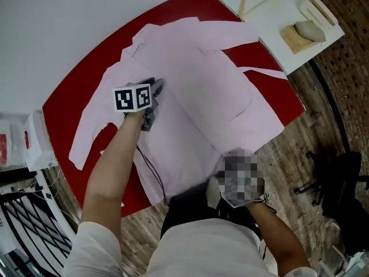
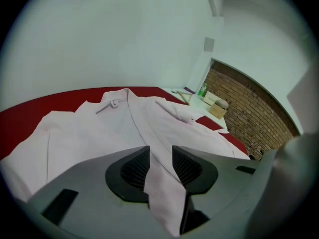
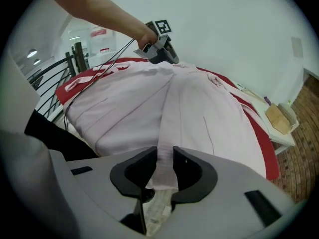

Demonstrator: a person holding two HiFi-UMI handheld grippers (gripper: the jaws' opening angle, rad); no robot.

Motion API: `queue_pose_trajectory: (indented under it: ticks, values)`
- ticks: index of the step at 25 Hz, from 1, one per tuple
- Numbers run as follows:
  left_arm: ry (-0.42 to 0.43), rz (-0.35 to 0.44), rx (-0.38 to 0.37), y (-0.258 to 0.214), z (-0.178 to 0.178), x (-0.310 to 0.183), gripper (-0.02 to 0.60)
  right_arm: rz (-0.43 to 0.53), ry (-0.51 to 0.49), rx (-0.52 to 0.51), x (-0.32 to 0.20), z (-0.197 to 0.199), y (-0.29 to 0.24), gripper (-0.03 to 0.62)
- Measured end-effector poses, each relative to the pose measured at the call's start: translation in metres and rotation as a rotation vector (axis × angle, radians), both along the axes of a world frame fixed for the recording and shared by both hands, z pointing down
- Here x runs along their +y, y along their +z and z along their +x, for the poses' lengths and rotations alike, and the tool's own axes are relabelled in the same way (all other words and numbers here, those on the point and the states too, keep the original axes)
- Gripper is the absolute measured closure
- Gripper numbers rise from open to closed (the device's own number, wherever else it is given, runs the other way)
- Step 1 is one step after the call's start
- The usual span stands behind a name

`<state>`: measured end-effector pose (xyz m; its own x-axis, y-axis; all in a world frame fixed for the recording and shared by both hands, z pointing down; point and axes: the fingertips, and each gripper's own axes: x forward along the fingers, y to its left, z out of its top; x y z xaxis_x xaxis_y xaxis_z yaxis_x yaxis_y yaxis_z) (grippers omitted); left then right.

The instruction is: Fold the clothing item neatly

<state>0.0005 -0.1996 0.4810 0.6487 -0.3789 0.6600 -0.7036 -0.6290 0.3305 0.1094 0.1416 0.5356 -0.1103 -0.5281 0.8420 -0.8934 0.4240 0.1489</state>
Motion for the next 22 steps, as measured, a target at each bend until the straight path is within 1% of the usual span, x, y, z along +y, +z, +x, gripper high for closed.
queue_pose_trajectory:
  ticks: [3, 6, 10, 13, 17, 19, 22]
  values:
    - [0.013, -0.010, -0.011, 0.011, 0.011, -0.029, 0.462, -0.011, 0.046, 0.016, 0.002, 0.002, 0.000, 0.508]
    - [0.000, -0.013, -0.023, 0.021, 0.016, -0.057, 0.462, -0.034, 0.087, 0.025, 0.004, 0.004, 0.000, 0.510]
    - [-0.025, 0.014, -0.067, 0.029, 0.003, -0.090, 0.463, -0.035, 0.119, 0.019, 0.000, 0.005, -0.008, 0.510]
    - [-0.028, 0.052, -0.107, 0.029, -0.021, -0.107, 0.463, -0.017, 0.113, 0.002, -0.013, 0.002, -0.015, 0.508]
    - [-0.037, 0.115, -0.159, 0.027, -0.063, -0.124, 0.462, -0.003, 0.056, -0.001, -0.034, -0.007, -0.020, 0.509]
    - [-0.031, 0.158, -0.189, 0.024, -0.085, -0.132, 0.463, 0.007, 0.026, -0.020, -0.048, -0.016, -0.025, 0.508]
    - [-0.002, 0.235, -0.254, 0.018, -0.116, -0.146, 0.462, 0.034, -0.038, -0.069, -0.074, -0.041, -0.034, 0.508]
